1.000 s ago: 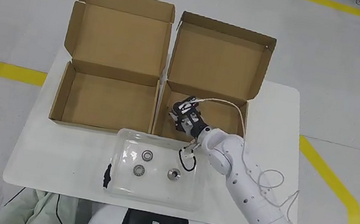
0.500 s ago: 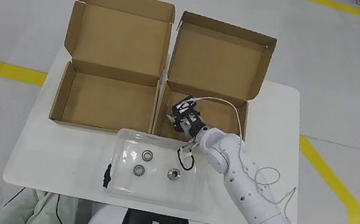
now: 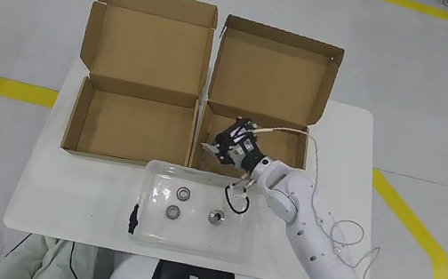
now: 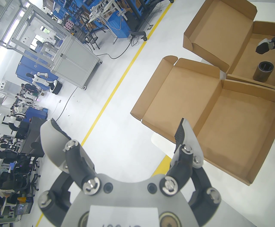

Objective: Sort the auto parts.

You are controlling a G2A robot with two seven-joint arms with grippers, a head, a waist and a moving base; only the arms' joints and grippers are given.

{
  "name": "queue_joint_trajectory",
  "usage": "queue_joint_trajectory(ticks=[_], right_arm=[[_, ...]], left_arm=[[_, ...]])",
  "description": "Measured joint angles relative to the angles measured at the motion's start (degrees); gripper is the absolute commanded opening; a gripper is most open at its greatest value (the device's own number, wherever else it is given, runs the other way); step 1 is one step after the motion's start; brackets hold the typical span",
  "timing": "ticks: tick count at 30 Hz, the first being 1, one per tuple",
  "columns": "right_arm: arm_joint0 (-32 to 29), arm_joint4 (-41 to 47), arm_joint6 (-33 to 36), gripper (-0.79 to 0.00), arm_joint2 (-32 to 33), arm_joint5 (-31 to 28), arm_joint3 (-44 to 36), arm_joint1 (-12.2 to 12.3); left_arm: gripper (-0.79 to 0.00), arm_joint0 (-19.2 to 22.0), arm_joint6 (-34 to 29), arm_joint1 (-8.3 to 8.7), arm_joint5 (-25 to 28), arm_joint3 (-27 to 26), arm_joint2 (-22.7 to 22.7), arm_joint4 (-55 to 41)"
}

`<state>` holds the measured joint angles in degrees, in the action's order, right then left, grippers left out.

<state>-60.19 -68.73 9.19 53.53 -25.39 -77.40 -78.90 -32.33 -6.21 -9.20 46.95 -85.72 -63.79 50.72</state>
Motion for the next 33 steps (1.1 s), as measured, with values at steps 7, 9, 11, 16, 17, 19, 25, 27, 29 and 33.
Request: queue_joint_trajectory(ticks=[7,9,11,16,17,19,25,27,29,33], right_arm=[[-2.8,4.3,-4.8,0.0,5.8,-17.6,-2.4,2.2],[-4.0,4.0,-5.0,0.0,6.9,-19.8,-4.1,2.8],[-5.5,3.7,-5.3,0.0,7.9,-21.4,-6.1,3.2],[-8.7,1.5,-4.6,0.0,9.4,-24.6,-11.5,4.3],[-9.6,0.7,-4.2,0.0,9.6,-25.0,-13.0,4.5],[-10.7,-0.5,-3.4,0.0,9.6,-25.4,-15.2,4.8],[-12.7,-3.4,0.7,0.0,8.7,-24.5,-19.1,5.4],[-12.6,-3.0,1.6,0.0,8.3,-24.4,-19.1,5.5],[-12.0,-2.3,2.0,0.0,7.9,-24.7,-18.4,5.5],[-11.9,-2.1,2.0,0.0,7.9,-24.8,-18.2,5.5]], left_arm=[[0.0,0.0,0.0,0.0,0.0,0.0,0.0,0.0],[0.0,0.0,0.0,0.0,0.0,0.0,0.0,0.0],[0.0,0.0,0.0,0.0,0.0,0.0,0.0,0.0],[0.0,0.0,0.0,0.0,0.0,0.0,0.0,0.0],[0.0,0.0,0.0,0.0,0.0,0.0,0.0,0.0],[0.0,0.0,0.0,0.0,0.0,0.0,0.0,0.0],[0.0,0.0,0.0,0.0,0.0,0.0,0.0,0.0],[0.0,0.0,0.0,0.0,0.0,0.0,0.0,0.0],[0.0,0.0,0.0,0.0,0.0,0.0,0.0,0.0],[0.0,0.0,0.0,0.0,0.0,0.0,0.0,0.0]])
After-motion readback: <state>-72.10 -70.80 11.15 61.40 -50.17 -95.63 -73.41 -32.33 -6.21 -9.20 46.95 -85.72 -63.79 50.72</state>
